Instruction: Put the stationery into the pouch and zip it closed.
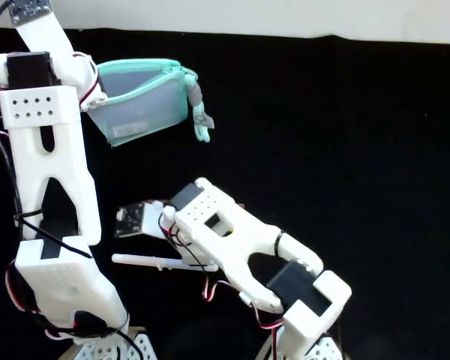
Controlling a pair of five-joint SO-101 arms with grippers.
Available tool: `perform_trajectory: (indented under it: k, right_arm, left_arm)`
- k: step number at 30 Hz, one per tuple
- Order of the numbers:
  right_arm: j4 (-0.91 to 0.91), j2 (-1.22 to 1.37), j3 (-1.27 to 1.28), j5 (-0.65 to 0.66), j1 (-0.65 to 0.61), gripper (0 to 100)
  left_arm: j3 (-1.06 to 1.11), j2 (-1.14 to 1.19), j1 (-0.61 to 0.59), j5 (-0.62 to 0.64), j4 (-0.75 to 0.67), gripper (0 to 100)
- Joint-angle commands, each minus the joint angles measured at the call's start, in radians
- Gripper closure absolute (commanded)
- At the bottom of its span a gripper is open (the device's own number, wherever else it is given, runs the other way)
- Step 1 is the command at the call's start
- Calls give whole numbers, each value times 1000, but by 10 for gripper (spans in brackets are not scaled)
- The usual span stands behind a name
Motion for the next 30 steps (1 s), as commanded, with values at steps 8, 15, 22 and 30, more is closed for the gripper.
perform_trajectory:
  k: [8,15,22,30]
  right_arm:
    - [-73,-7,5,26,39,689]
    - [-76,117,-5,17,39,907]
    - [-77,127,-45,-80,82,992]
    - [-31,110,-211,-232,189,991]
  left_arm:
    - [4,19,-27,2,-14,993]
    - [4,19,-27,2,-14,993]
    - [4,19,-27,2,-14,993]
    - [4,19,-27,2,-15,993]
